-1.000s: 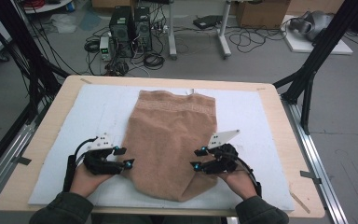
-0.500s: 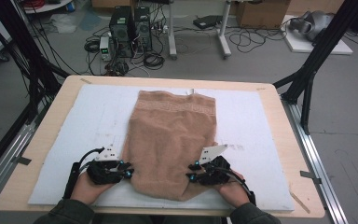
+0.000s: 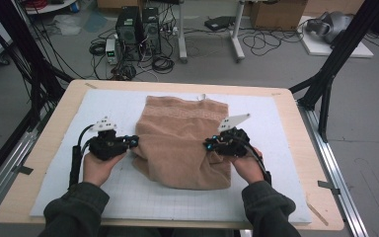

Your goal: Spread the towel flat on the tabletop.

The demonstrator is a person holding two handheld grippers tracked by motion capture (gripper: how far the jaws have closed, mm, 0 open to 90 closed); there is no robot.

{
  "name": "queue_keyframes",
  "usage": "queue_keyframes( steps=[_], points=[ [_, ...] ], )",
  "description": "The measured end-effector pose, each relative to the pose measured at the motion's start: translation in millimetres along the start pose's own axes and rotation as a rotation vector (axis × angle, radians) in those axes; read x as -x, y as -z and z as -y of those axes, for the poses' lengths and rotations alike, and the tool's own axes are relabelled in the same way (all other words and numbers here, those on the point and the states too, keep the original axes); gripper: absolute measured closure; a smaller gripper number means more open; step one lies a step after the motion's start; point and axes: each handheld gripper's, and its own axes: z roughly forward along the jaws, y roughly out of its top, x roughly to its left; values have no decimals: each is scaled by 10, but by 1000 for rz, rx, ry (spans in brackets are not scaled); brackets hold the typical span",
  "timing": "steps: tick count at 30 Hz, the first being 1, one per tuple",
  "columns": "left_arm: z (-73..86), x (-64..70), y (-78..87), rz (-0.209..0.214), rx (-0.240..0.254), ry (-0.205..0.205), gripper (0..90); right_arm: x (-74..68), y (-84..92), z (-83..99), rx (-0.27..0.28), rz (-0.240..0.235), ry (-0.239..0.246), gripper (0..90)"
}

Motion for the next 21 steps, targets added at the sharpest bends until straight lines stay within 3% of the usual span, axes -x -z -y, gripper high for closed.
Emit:
queue_keyframes(
  steps=[2,6,8,11,15,19,21],
  points=[
    [-11,-56,-176,-28,-25,12,846,175,-102,43,-9,-4,-70,812],
    [61,-148,-514,-71,-111,29,843,320,-359,140,-88,5,-126,812],
    [75,-176,-560,-65,-125,37,810,369,-396,165,-79,-5,-149,806],
    [53,-163,-466,-51,-110,1,704,367,-344,164,-70,-1,-147,764],
    [12,-71,-221,-45,-78,-55,643,308,-163,140,-25,13,-128,704],
    [19,52,9,-32,-63,-122,622,137,76,135,14,9,-78,658],
    [78,106,91,-3,-49,-127,621,25,182,157,25,4,-47,653]
  ],
)
